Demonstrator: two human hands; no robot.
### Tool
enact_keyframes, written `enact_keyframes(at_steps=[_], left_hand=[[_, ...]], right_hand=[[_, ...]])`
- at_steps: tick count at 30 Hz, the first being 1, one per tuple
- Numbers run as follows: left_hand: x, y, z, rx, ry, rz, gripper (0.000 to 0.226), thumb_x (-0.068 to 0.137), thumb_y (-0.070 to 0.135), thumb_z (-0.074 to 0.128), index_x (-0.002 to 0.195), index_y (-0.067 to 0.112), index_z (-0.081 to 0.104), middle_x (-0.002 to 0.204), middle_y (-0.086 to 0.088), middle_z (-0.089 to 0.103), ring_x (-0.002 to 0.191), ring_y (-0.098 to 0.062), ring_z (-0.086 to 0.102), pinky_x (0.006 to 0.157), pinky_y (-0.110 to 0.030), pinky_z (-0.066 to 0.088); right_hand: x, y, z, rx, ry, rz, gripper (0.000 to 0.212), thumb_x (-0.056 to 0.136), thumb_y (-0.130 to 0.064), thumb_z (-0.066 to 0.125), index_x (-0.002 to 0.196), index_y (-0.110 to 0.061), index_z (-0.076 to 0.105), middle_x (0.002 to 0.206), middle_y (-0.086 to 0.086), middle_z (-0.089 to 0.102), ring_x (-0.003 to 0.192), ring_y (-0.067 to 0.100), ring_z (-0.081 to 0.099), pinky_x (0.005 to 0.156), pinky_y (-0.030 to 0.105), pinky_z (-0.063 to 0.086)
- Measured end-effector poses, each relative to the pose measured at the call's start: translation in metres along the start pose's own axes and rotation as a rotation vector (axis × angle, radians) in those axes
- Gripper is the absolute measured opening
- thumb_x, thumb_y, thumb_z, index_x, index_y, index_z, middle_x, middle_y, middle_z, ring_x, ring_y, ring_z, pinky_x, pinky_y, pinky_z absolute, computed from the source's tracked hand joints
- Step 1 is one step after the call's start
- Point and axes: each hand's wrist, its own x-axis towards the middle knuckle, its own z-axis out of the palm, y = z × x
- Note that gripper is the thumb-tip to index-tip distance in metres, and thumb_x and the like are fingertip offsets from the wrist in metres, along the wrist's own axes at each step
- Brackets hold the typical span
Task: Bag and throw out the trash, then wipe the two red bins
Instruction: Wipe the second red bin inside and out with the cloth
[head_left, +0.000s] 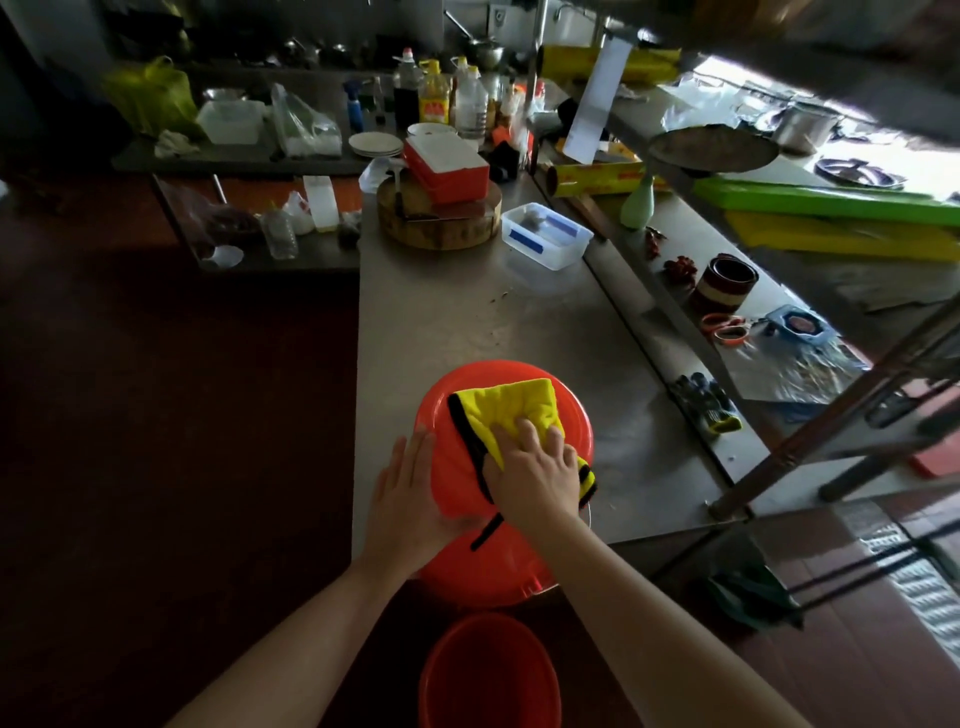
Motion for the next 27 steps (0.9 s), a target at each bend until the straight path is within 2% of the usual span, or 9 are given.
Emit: enact_keyframes(at_steps=[3,6,10,13,16,19,23,27], left_hand=[[0.001,-0.001,0.001,-0.024,-0.028,0.008,0.143,0.052,0.104,0.048,0.160,0.029,-0.006,0.169,0.009,-0.008,0.155,-0.017,-0.005,0.123,-0.049,0.019],[0.002,0.001,0.001,-0.017,-0.026,-0.005,0.144,0.050,0.105,0.048,0.159,0.032,-0.011,0.168,0.011,-0.011,0.155,-0.015,-0.009,0.122,-0.047,0.013],[0.001,0.000,0.001,0.024,0.018,0.000,0.135,0.061,0.103,0.041,0.160,0.024,-0.002,0.169,0.004,0.000,0.155,-0.019,0.005,0.121,-0.046,0.024],[0.002,-0.005,0.002,0.016,0.015,0.034,0.126,0.066,0.092,0.043,0.161,0.022,-0.002,0.168,0.007,-0.003,0.155,-0.021,0.008,0.119,-0.050,0.032],[0.003,-0.003,-0.001,0.011,0.003,0.012,0.135,0.059,0.100,0.046,0.160,0.027,-0.006,0.169,0.009,0.000,0.155,-0.018,0.006,0.121,-0.048,0.028],[0.003,0.002,-0.001,-0.017,-0.006,-0.003,0.143,0.050,0.106,0.046,0.160,0.028,-0.001,0.169,0.006,0.004,0.155,-0.017,0.006,0.121,-0.049,0.027],[0.002,0.001,-0.003,-0.022,-0.017,0.022,0.142,0.053,0.105,0.047,0.160,0.025,-0.001,0.169,0.007,-0.004,0.155,-0.016,-0.005,0.123,-0.052,0.021],[0.002,0.003,-0.004,-0.004,-0.007,0.025,0.142,0.053,0.105,0.045,0.160,0.021,0.004,0.169,0.003,0.000,0.156,-0.018,-0.002,0.122,-0.051,0.022]], right_hand=[[-0.002,0.026,-0.007,-0.012,0.015,0.083,0.058,0.100,-0.064,0.028,0.155,-0.043,0.028,0.163,-0.003,0.023,0.149,0.039,0.013,0.120,0.054,0.018],[0.000,0.023,-0.009,-0.001,0.004,0.112,0.057,0.101,-0.060,0.030,0.154,-0.041,0.029,0.163,0.000,0.023,0.149,0.041,0.013,0.119,0.054,0.017],[-0.009,-0.017,-0.001,0.054,-0.022,0.079,0.055,0.102,-0.054,0.031,0.155,-0.038,0.028,0.164,0.004,0.021,0.149,0.042,0.014,0.119,0.057,0.016],[-0.018,-0.042,0.006,0.072,-0.030,-0.008,0.054,0.102,-0.052,0.035,0.153,-0.039,0.029,0.163,0.003,0.024,0.148,0.042,0.016,0.118,0.056,0.018],[-0.018,-0.035,0.002,0.051,-0.014,-0.039,0.051,0.102,-0.055,0.033,0.151,-0.041,0.033,0.160,-0.001,0.028,0.145,0.038,0.022,0.116,0.053,0.023],[-0.020,-0.003,-0.003,0.018,0.010,-0.021,0.051,0.101,-0.059,0.032,0.148,-0.042,0.039,0.158,-0.005,0.032,0.143,0.035,0.027,0.115,0.050,0.026],[-0.021,0.031,-0.010,-0.035,0.039,0.055,0.050,0.100,-0.059,0.036,0.147,-0.042,0.043,0.157,-0.004,0.033,0.142,0.035,0.026,0.114,0.049,0.026],[-0.023,0.016,-0.013,-0.016,0.007,0.060,0.047,0.101,-0.056,0.036,0.145,-0.041,0.044,0.156,-0.001,0.033,0.140,0.038,0.027,0.113,0.051,0.028]])
